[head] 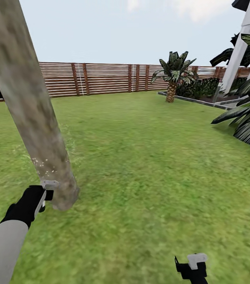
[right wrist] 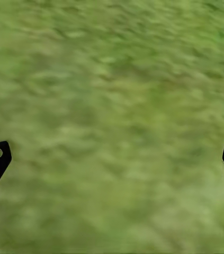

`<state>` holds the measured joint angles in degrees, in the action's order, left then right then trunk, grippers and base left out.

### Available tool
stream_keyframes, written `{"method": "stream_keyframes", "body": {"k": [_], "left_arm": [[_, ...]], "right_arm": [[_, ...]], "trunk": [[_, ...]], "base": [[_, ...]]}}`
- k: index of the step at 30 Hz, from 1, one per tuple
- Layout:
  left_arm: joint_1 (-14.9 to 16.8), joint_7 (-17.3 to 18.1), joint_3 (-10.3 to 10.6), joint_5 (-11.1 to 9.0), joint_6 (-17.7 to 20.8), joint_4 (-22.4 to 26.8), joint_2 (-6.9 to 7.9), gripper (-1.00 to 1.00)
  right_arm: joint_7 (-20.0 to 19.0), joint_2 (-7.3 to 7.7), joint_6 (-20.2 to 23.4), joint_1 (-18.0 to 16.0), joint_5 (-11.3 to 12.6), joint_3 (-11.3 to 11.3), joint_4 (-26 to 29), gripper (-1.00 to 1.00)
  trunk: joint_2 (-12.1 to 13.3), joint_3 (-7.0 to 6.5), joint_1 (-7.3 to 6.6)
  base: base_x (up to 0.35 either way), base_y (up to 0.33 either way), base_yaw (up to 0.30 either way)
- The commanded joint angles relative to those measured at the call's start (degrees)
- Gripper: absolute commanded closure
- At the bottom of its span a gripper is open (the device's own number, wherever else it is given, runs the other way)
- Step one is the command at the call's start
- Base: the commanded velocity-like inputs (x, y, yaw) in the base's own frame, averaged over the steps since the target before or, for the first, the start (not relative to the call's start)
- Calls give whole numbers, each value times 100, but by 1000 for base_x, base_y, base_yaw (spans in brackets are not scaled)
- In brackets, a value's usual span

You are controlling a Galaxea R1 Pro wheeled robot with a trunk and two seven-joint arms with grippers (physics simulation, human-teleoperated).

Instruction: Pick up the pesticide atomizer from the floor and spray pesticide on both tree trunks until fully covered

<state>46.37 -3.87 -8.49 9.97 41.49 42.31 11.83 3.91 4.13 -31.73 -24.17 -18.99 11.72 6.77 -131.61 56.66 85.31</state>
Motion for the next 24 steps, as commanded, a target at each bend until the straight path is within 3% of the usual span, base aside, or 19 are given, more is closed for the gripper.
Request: {"method": "stream_keyframes", "body": {"k": [1, 6, 13, 24], "left_arm": [[-3, -32, 0, -6, 0, -2, -29, 100], [3, -52, 26, -14, 0, 4, -239, 100], [3, -52, 9, 8, 0, 71, -116, 100], [3, -52, 6, -3, 0, 77, -170, 100]], "right_arm": [[-1, 0, -3, 1, 0, 0, 1, -100], [-4, 0, -1, 1, 0, 0, 0, -100], [3, -1, 0, 1, 0, -3, 0, -100], [0, 0, -2, 2, 0, -2, 0, -100]], "trunk": [[0, 0, 0], [0, 0, 0], [0, 0, 0], [0, 0, 0]], "base": [[223, -207, 10], [225, -206, 3], [224, -206, 127], [185, -217, 262]]}}
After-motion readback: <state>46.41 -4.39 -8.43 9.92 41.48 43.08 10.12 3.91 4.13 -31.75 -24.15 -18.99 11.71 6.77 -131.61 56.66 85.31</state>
